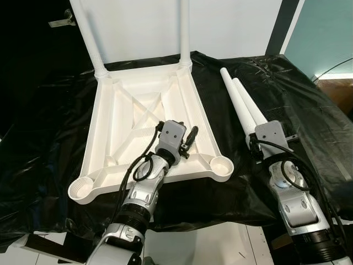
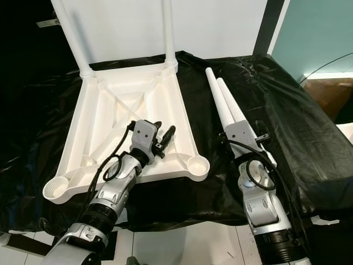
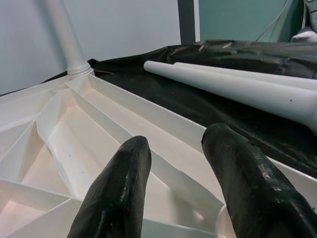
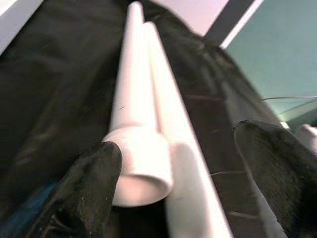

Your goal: Building children table

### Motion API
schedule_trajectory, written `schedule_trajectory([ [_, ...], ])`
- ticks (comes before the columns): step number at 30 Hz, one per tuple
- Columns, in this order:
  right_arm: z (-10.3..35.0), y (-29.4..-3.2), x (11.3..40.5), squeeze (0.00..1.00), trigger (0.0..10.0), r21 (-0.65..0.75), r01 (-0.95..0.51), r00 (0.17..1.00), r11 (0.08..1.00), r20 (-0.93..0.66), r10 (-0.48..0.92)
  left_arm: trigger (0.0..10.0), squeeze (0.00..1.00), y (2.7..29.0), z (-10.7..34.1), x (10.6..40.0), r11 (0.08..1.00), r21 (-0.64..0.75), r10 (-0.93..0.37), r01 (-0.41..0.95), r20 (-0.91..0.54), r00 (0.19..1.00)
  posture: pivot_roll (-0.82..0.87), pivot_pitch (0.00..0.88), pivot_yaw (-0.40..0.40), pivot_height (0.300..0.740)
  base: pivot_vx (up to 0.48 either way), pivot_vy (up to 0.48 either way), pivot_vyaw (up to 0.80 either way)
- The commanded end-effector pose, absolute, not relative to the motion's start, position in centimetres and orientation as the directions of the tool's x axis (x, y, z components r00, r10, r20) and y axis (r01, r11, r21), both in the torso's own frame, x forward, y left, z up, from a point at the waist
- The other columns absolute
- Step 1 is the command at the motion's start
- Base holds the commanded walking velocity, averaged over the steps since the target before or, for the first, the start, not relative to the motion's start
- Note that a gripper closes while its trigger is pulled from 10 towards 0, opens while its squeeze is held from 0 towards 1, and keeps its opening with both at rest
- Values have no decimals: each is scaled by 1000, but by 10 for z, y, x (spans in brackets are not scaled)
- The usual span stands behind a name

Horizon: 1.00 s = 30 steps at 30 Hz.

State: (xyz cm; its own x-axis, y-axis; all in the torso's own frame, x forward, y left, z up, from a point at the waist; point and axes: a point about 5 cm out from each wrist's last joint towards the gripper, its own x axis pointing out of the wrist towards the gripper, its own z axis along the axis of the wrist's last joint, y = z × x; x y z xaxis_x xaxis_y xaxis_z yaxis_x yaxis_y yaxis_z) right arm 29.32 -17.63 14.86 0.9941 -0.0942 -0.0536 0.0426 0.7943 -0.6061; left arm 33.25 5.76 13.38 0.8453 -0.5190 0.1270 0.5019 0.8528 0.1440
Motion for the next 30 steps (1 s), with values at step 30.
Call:
schedule_trajectory([
  [30,146,-197,308,0,10000,-767,-91,979,635,-184,-83,10000,0,56,123,326,855,205,-505,476,120,855,-98,64,12,740,0,0,0],
])
